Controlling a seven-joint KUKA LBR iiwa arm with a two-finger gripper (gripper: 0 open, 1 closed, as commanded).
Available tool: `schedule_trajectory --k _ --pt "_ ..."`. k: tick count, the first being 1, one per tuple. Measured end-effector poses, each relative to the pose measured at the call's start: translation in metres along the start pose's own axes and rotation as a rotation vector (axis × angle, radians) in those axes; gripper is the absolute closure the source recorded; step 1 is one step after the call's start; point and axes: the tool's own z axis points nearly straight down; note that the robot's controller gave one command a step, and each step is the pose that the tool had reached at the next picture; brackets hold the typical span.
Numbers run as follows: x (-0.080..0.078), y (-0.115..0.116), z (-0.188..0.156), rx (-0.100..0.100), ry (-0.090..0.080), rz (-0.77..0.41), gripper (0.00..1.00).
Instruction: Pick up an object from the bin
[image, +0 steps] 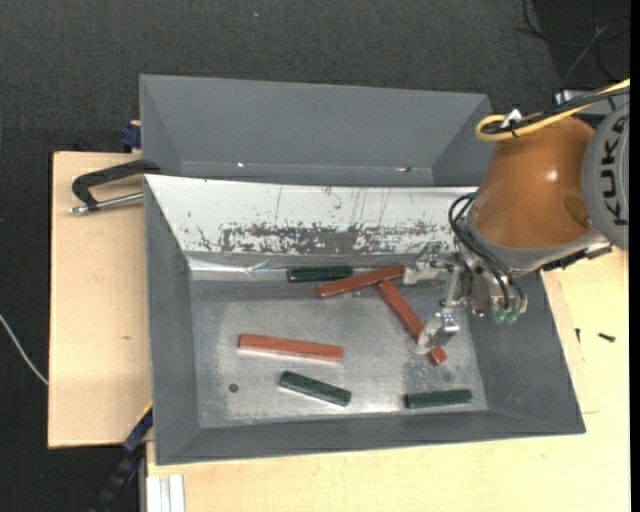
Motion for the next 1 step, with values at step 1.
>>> schedule_trajectory --k 1 --pt "-0.0026 -0.0145 0.0614 0.001 0.004 0.026 0.0"
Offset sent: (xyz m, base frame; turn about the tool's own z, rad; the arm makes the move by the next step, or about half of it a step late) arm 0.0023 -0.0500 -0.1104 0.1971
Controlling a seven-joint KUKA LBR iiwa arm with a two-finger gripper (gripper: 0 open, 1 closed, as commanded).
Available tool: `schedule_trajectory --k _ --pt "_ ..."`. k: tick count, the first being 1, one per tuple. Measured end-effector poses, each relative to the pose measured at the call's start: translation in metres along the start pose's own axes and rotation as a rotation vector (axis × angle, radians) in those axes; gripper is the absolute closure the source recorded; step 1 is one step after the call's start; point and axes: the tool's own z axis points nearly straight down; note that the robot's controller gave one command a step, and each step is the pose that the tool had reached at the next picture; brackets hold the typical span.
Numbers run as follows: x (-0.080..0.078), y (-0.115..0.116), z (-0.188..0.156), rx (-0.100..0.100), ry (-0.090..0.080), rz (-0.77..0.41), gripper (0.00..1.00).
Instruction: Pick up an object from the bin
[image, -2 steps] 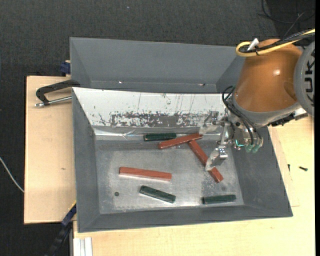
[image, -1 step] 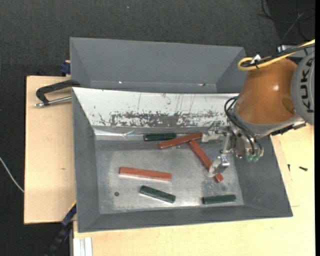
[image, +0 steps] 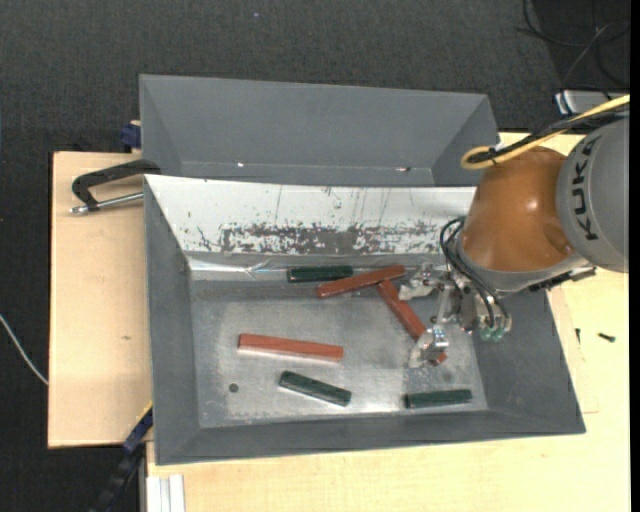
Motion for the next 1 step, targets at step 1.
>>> schedule_trajectory --k 1 --pt "-0.0032 -0.0172 0.0308 -0.007 -0.003 0.114 0.0"
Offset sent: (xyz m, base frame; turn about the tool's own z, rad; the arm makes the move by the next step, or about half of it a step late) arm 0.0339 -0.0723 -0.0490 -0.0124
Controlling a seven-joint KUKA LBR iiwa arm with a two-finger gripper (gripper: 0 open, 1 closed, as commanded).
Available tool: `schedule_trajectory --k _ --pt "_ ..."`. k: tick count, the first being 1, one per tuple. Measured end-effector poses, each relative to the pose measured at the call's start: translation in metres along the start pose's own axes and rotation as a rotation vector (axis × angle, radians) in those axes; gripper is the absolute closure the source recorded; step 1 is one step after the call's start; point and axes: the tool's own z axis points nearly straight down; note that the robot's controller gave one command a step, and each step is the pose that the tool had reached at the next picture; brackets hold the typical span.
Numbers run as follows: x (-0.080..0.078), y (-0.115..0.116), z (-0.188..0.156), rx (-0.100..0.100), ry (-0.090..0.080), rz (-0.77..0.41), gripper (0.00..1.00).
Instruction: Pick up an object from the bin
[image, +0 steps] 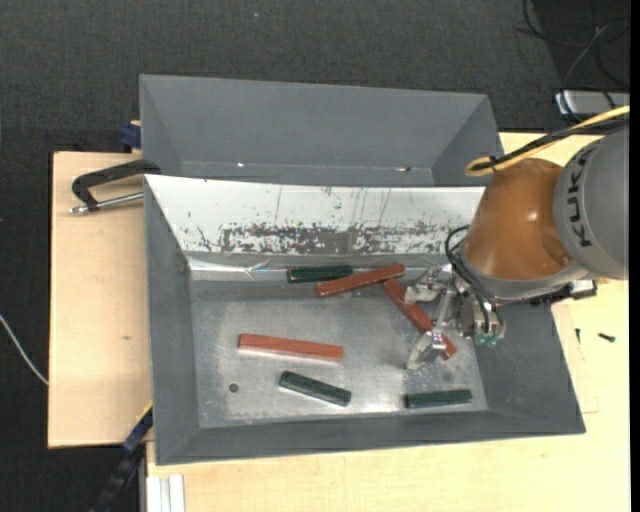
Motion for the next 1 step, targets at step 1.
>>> schedule_trajectory --k 1 --pt "-0.0236 -0.025 0.0062 0.005 -0.015 -0.015 0.0"
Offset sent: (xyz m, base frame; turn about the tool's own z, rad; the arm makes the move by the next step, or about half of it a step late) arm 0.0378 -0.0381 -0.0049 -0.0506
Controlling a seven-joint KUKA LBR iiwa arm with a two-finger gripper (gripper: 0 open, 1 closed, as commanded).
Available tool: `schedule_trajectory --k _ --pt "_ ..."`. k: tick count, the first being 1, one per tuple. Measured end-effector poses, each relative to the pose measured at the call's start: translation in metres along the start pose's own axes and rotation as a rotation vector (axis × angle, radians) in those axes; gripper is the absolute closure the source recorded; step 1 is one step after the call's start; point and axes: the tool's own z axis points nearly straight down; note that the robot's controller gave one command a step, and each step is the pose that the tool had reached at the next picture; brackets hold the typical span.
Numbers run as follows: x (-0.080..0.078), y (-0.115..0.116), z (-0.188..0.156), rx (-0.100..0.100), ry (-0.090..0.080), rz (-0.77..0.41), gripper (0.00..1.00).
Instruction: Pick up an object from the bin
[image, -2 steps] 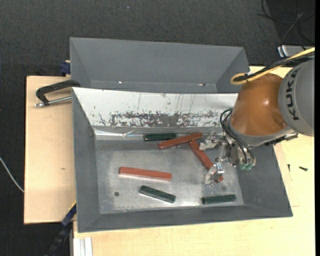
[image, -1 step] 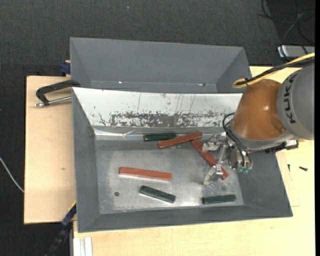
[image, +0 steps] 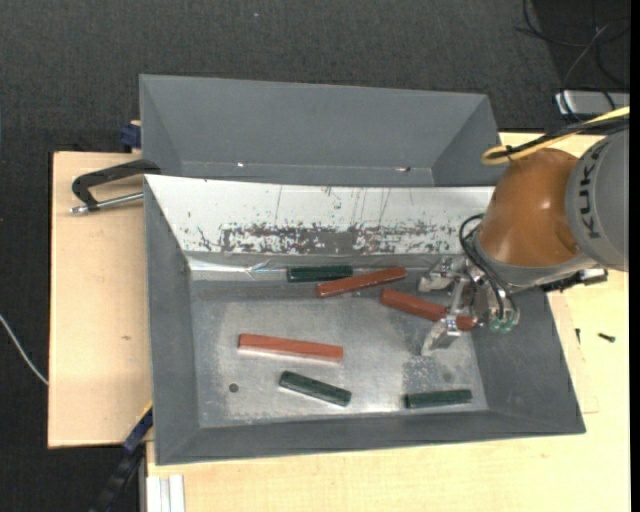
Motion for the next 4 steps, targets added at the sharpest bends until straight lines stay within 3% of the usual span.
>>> schedule_trajectory --k 1,2,3,4 --pt "-0.009 -0.01 0.002 0.003 0.016 -0.1 0.0" --pt "-0.008 0.001 0.005 0.002 0.019 0.048 1.0" --pt "-0.008 0.001 0.005 0.002 0.019 0.049 1.0" --pt "-0.001 0.014 -0.147 0.003 0.014 0.0 1.0"
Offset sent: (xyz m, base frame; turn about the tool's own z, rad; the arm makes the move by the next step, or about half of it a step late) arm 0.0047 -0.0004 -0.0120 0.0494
